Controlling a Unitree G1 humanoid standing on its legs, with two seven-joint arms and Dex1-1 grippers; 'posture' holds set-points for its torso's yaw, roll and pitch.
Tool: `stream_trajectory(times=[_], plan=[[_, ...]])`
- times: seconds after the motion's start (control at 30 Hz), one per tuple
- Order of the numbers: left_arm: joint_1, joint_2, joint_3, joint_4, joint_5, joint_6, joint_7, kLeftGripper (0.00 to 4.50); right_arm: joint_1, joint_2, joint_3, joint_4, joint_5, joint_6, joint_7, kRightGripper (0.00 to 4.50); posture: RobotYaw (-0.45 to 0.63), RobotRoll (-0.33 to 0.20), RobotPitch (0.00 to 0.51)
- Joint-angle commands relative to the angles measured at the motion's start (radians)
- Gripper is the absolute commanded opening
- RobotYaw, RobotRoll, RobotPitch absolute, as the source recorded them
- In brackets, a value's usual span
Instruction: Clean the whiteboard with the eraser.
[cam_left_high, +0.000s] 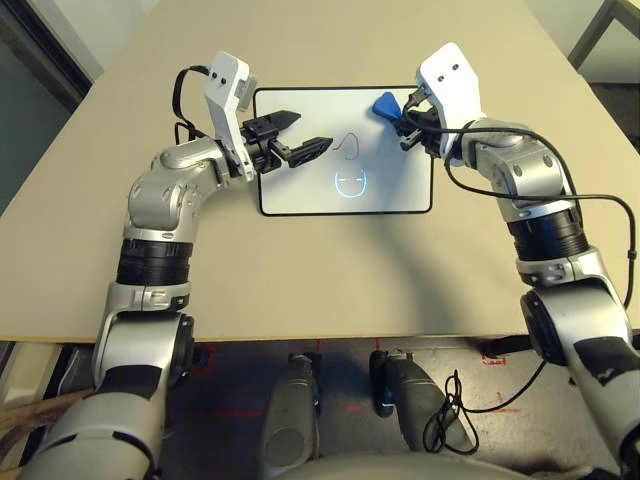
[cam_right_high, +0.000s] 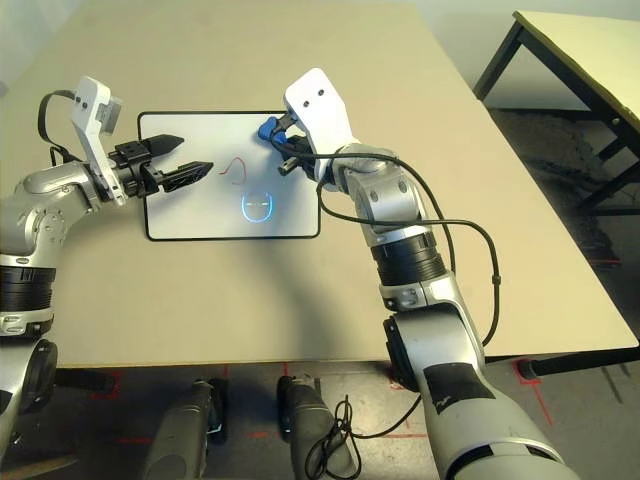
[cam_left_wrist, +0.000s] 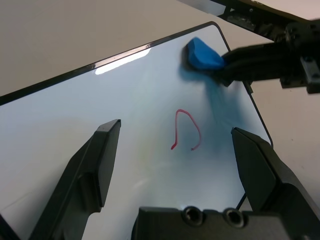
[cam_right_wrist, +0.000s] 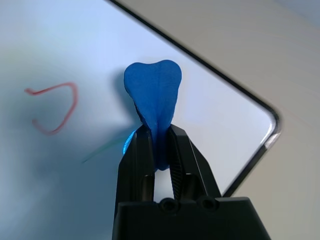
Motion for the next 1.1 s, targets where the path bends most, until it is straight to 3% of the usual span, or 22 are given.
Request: stream_trajectory(times=[0.03,0.4,0.8,0.9,1.1], plan=[[0.02,0.006,0.0,-0.032,-0.011,0.02,0.002,4.5,0.062,0.021,0.043,-0.01,-0.01,0.031,0.017,0.33,0.06,0.0,0.212],[0.012,-0.001,-0.008,-0.035,-0.011,0.034,0.005,4.5,0.126,0.049,0.093,-0.1,-0.015,0.099,0.041,0.33,0.05,0.0,0.217],[0.019,-0.015,-0.012,-0.028,-0.008,0.028,0.002,4.5,-0.053,0.028,-0.026,0.079,-0.023,-0.031,-0.044,0.3,0.04,0.0,0.211],[0.021,-0.014,-0.011,-0.028,-0.009,0.029,0.0,4.5,-0.043,0.039,-0.022,0.069,-0.024,-0.027,-0.042,0.3,0.04,0.0,0.211],[0.023,-0.015,-0.007,-0.037,-0.013,0.036,0.004,4.5,0.083,0.081,0.041,-0.056,-0.027,0.044,-0.019,0.3,0.05,0.0,0.22]])
